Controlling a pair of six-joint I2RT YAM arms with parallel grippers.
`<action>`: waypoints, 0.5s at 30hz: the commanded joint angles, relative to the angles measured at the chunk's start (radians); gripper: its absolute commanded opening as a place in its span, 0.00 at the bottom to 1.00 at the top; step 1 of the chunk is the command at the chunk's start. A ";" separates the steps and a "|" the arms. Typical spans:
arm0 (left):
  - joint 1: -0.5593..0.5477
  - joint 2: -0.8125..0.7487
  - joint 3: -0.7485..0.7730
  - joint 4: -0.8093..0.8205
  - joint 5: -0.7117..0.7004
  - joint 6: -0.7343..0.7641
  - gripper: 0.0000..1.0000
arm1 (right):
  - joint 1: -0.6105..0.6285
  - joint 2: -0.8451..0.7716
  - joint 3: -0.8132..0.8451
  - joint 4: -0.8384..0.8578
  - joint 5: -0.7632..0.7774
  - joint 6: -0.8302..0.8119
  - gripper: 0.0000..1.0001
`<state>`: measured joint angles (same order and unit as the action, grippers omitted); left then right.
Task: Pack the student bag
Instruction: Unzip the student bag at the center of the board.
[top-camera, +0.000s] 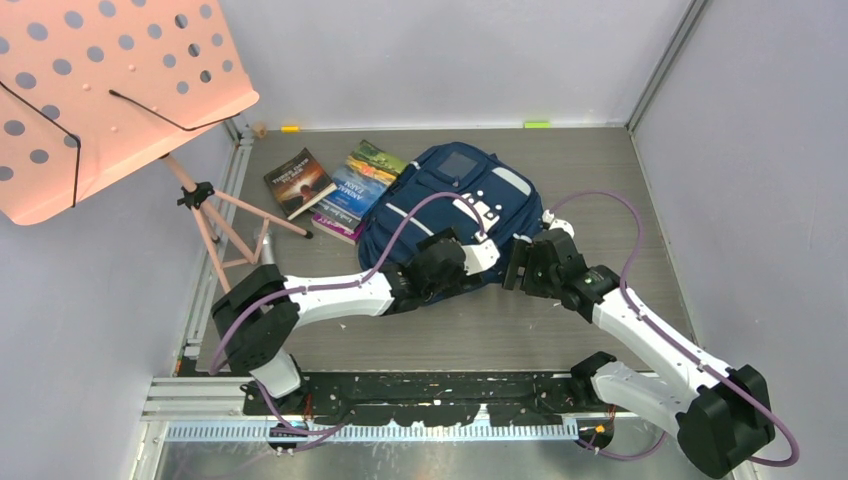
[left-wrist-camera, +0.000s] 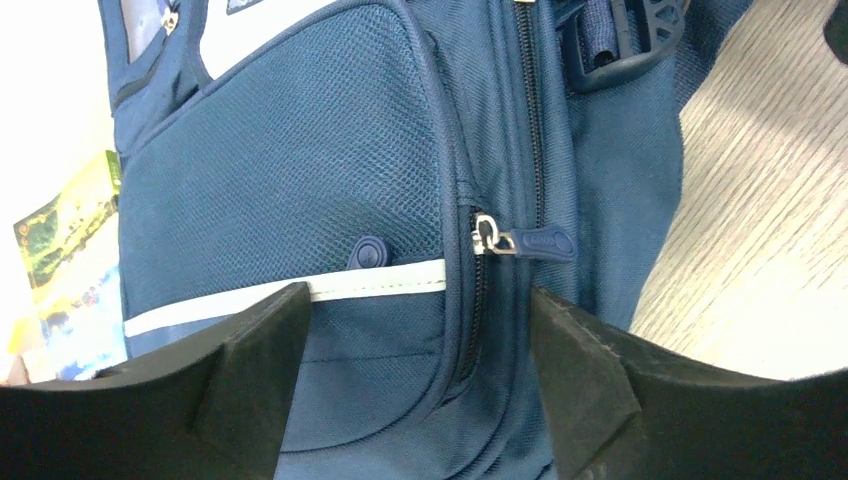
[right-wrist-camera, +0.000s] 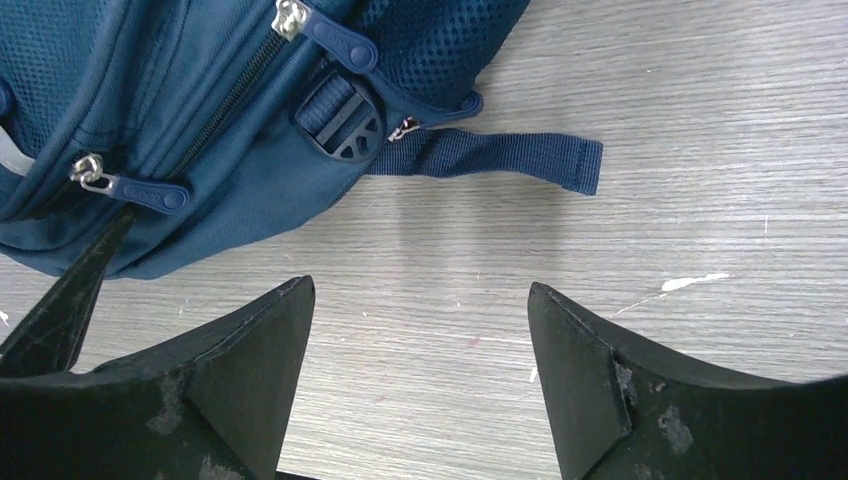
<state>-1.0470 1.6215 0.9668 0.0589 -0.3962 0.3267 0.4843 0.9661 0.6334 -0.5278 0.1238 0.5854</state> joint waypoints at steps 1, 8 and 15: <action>0.028 0.027 0.073 0.059 -0.060 0.007 0.66 | -0.003 -0.023 -0.010 0.022 -0.012 0.017 0.84; 0.031 -0.025 0.083 0.015 -0.024 -0.021 0.00 | -0.003 -0.047 -0.030 0.023 -0.007 0.010 0.83; 0.080 -0.134 0.167 -0.164 0.050 -0.124 0.00 | -0.003 -0.074 -0.020 0.132 -0.037 -0.073 0.80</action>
<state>-1.0222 1.5978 1.0378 -0.0227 -0.3511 0.2707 0.4843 0.9173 0.6006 -0.5106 0.1062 0.5732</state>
